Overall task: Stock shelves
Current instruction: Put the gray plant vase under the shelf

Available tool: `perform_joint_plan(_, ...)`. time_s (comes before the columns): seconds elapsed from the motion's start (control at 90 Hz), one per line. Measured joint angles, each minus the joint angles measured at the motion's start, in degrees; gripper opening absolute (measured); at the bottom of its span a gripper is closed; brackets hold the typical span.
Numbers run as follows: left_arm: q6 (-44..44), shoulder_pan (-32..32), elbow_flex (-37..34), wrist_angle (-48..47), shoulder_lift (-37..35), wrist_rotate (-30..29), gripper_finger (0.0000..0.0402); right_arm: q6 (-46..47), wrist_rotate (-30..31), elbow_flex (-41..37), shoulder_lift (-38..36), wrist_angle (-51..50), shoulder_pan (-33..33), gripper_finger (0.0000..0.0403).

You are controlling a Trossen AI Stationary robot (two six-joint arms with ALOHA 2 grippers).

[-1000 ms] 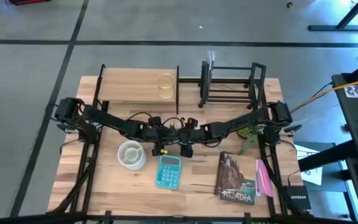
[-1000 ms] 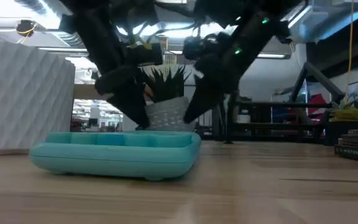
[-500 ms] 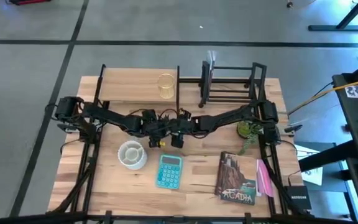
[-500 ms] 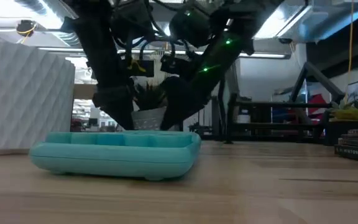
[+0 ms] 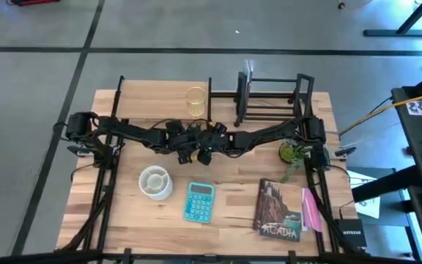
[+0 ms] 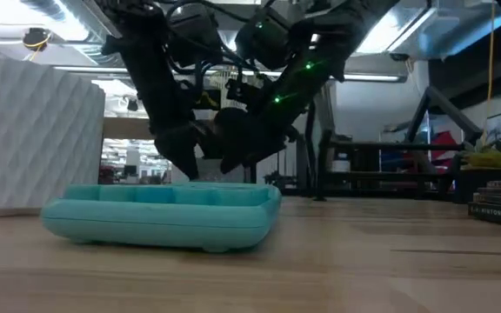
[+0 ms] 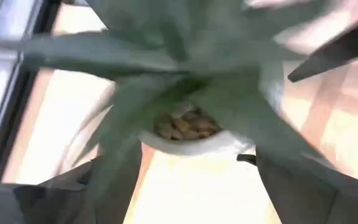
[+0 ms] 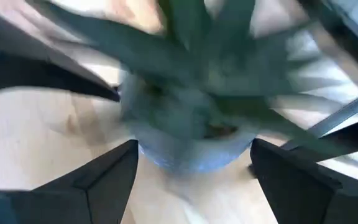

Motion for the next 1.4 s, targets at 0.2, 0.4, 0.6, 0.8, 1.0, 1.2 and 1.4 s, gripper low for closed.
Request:
perform_joint_plan(0.2,-1.1,1.0,0.0,0.3,-0.1,-0.1,0.0294,0.8,1.4,0.0,0.0,-0.3,-0.1,0.0294)
perform_joint_plan(0.4,-1.1,1.0,-0.1,-0.8,0.0,-6.3,0.0294,-0.7,4.0,-0.2,-1.3,-1.9,1.0,0.0294)
perform_joint_plan(0.6,-2.5,0.7,-0.1,-2.3,0.0,-8.6,0.0294,-0.7,6.3,-0.2,-4.1,-6.8,4.8,0.0294)
perform_joint_plan(0.8,-5.6,-2.5,-0.2,-6.5,0.0,-9.0,0.0294,-1.9,1.7,-0.3,-5.0,-11.6,9.2,0.0294)
perform_joint_plan(1.0,-10.8,-8.2,1.1,-12.6,-0.5,-8.3,0.0294,-5.4,-6.5,-1.1,-1.0,-5.3,9.5,0.0271)
perform_joint_plan(1.2,-15.7,-14.9,4.2,-18.4,-4.9,-9.7,0.0294,-6.3,-6.9,-1.0,3.4,5.3,5.4,0.0182)
perform_joint_plan(1.4,-19.4,-19.9,4.5,-19.3,-12.1,-12.0,0.0294,-6.3,-7.4,-1.2,4.9,8.8,2.6,0.0098)
